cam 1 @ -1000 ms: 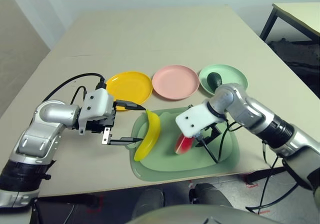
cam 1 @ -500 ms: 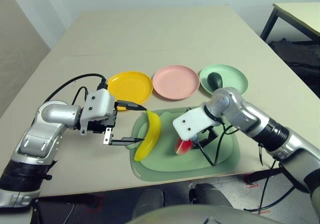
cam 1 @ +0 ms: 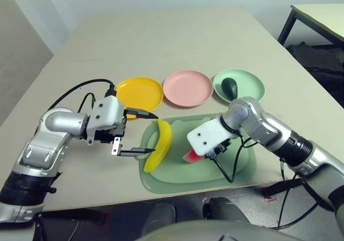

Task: Place the fruits into color-matched plates.

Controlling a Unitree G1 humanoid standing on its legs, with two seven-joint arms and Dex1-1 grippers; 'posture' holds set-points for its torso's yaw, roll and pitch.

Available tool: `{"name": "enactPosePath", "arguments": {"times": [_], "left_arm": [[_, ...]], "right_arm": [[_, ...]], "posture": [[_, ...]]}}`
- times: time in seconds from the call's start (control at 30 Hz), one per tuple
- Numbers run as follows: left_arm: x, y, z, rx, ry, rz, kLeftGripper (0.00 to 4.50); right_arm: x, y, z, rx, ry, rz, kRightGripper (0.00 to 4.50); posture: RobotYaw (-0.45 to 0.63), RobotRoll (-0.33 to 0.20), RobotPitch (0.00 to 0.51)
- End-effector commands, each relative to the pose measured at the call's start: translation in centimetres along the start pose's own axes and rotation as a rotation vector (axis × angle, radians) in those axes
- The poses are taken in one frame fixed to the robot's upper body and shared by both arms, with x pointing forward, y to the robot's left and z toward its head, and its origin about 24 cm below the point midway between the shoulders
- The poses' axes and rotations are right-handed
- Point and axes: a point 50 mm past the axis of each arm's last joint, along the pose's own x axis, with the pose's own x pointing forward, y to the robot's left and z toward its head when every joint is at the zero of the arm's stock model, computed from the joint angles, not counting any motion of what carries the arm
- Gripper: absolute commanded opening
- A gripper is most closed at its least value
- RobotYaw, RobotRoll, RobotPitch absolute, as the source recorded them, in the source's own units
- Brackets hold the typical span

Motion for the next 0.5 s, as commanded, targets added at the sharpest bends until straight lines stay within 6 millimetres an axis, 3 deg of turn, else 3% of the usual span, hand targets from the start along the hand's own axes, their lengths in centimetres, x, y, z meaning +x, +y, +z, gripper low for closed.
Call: {"name": "enactPosePath", "arguments": {"times": [0.03,0.27,0.5], "left_arm": [[0.0,0.2,0.0,-0.012,-0.009,0.009,4.50],[0.1,0.0,0.0,-0.063,-0.026,0.034,4.50],[0.2,0.6,0.0,-0.144,-0.019,0.125,4.50]], "right_arm": [[-1.7,-0.8,0.5,0.003,-0.017,-0.025,2.22],[-4.0,-3.4,1.8,-0.016,-0.051,-0.112,2.22],[-5.7,-8.6,1.5,0.030,-0.090,-0.353,2.22]], "posture": [[0.06,0.000,0.035],[0.06,0.000,0.037],[0.07,0.000,0.036]]}}
